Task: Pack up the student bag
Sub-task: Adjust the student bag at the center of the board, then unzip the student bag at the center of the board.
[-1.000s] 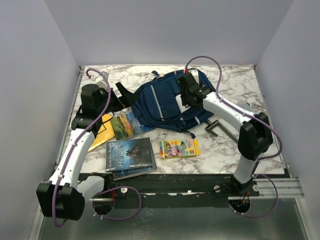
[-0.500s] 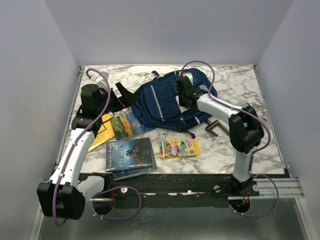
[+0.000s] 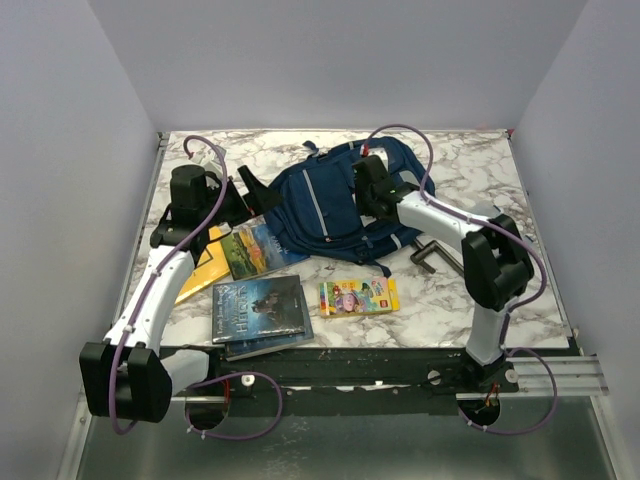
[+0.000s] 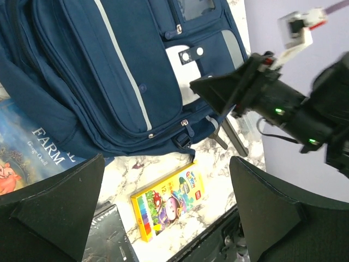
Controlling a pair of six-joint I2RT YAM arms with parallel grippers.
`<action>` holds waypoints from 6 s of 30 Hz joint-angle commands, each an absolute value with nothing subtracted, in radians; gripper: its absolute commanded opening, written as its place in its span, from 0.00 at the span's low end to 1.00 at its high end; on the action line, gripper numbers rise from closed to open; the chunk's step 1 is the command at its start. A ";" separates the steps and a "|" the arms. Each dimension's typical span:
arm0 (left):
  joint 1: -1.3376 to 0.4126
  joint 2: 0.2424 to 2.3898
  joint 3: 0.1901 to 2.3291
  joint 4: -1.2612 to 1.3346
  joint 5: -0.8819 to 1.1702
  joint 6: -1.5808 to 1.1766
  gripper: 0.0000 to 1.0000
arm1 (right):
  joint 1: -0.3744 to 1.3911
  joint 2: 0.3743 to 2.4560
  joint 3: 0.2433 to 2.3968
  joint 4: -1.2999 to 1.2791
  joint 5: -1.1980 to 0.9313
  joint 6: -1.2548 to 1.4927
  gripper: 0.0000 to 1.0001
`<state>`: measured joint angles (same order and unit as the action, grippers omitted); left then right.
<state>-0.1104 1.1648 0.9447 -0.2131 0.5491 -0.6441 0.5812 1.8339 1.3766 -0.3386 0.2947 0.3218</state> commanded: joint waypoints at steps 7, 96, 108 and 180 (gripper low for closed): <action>-0.160 1.275 0.947 -0.175 0.683 -0.684 0.98 | 0.585 1.726 1.272 -0.307 0.053 0.421 0.64; -0.759 1.656 1.024 0.033 -0.290 -0.880 0.42 | 0.441 1.686 1.105 -0.204 -0.201 1.672 0.01; -0.741 1.708 1.071 0.032 -0.362 -0.854 0.39 | 0.441 1.682 1.119 -0.239 -0.187 1.660 0.01; -0.620 1.754 1.262 -0.283 0.482 -0.702 0.00 | 0.211 1.515 0.952 -0.013 -0.537 0.955 0.60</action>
